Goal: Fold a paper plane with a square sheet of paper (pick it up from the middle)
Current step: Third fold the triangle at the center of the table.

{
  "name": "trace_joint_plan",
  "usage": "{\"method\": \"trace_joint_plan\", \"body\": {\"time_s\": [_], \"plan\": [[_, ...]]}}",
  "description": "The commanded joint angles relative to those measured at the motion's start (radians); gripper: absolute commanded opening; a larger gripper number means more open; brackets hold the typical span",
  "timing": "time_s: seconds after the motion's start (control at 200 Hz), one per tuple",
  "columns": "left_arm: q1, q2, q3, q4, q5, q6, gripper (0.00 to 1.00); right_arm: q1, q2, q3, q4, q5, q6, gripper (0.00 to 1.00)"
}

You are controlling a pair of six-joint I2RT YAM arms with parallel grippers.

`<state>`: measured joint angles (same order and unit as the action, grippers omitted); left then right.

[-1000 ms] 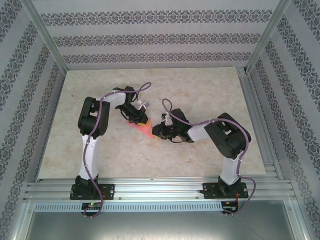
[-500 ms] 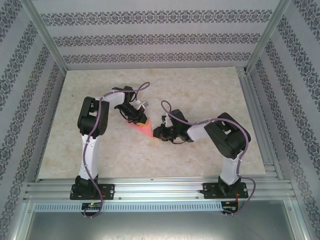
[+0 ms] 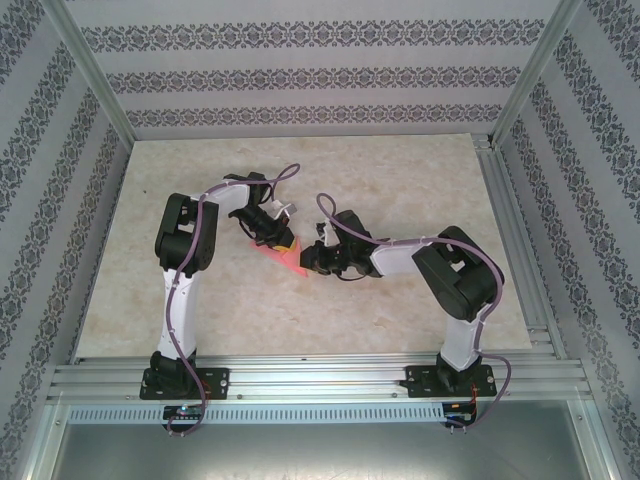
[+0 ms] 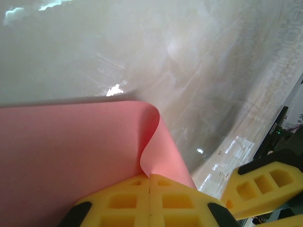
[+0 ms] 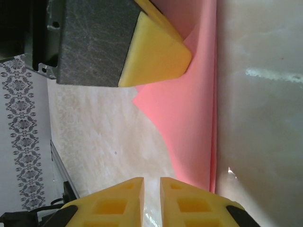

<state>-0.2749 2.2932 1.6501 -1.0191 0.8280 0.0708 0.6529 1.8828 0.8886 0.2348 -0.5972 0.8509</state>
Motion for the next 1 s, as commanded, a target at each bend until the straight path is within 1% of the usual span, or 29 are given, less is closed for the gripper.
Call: {"method": "trace_joint_plan", "body": {"time_s": [0.0,0.27,0.59,0.679,0.844,0.999], "plan": [[0.016,-0.002,0.019,-0.044,0.003,0.039,0.06,0.002,0.043,0.027,0.023,-0.007,0.015,0.17],[0.016,-0.049,-0.011,-0.049,-0.009,0.039,0.05,0.001,0.079,0.026,0.033,-0.028,0.011,0.17],[0.028,-0.049,-0.008,-0.061,-0.026,0.043,0.04,0.003,0.087,0.013,0.039,-0.035,0.011,0.17],[0.029,-0.038,-0.008,-0.072,-0.054,0.047,0.04,0.003,0.088,0.012,0.026,-0.036,0.006,0.17],[0.031,-0.025,0.002,-0.053,-0.056,0.040,0.04,0.007,0.074,0.007,0.029,-0.048,0.005,0.17],[0.032,-0.007,0.014,-0.054,-0.053,0.048,0.04,0.008,0.027,0.007,0.059,-0.062,0.031,0.18]]}}
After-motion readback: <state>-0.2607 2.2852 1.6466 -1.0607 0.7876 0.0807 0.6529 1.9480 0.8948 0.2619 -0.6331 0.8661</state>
